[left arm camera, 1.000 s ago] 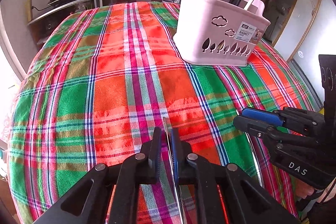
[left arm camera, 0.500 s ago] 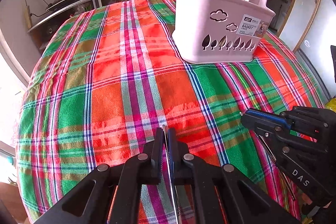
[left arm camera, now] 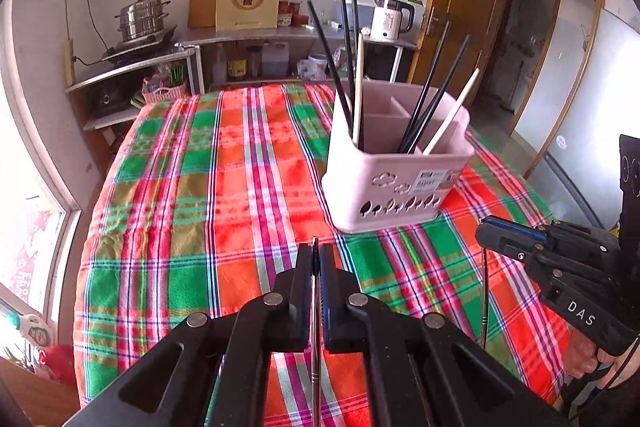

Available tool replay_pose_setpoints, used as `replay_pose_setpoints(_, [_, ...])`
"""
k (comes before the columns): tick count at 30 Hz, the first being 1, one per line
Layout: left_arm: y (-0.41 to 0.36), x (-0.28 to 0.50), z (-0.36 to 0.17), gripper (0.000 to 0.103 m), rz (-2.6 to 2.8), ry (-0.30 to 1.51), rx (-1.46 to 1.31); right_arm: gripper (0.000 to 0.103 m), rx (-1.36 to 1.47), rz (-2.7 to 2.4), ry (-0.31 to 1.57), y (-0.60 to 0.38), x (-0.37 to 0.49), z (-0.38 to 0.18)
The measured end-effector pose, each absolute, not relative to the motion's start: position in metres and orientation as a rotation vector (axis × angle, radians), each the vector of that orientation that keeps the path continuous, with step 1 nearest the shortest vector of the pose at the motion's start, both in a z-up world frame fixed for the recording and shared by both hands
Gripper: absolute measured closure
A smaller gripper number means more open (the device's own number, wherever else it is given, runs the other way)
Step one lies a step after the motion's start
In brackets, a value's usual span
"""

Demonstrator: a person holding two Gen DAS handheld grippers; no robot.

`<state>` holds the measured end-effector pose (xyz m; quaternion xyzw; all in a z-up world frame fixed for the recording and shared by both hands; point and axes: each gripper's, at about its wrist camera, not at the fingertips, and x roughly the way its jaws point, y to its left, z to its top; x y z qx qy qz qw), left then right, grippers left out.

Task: Organize utensils
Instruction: 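Lift both held chopsticks and carry them over the pink basket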

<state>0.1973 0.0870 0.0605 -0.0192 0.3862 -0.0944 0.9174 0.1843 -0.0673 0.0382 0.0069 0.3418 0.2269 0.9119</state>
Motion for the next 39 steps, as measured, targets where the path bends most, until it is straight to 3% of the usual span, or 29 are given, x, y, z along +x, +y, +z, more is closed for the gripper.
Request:
replay_pose_setpoints(8, [0.086,0.193,0.099,0.1,-0.198,0.717,-0.054,0.1,0.024,0.457,0.617,-0.077,0.176,0.069])
replay_pose_setpoints(39, [0.064,0.195,0.14,0.1,-0.289,0.684,-0.088,0.1,0.048,0.455,0.524,-0.102,0.178,0.108])
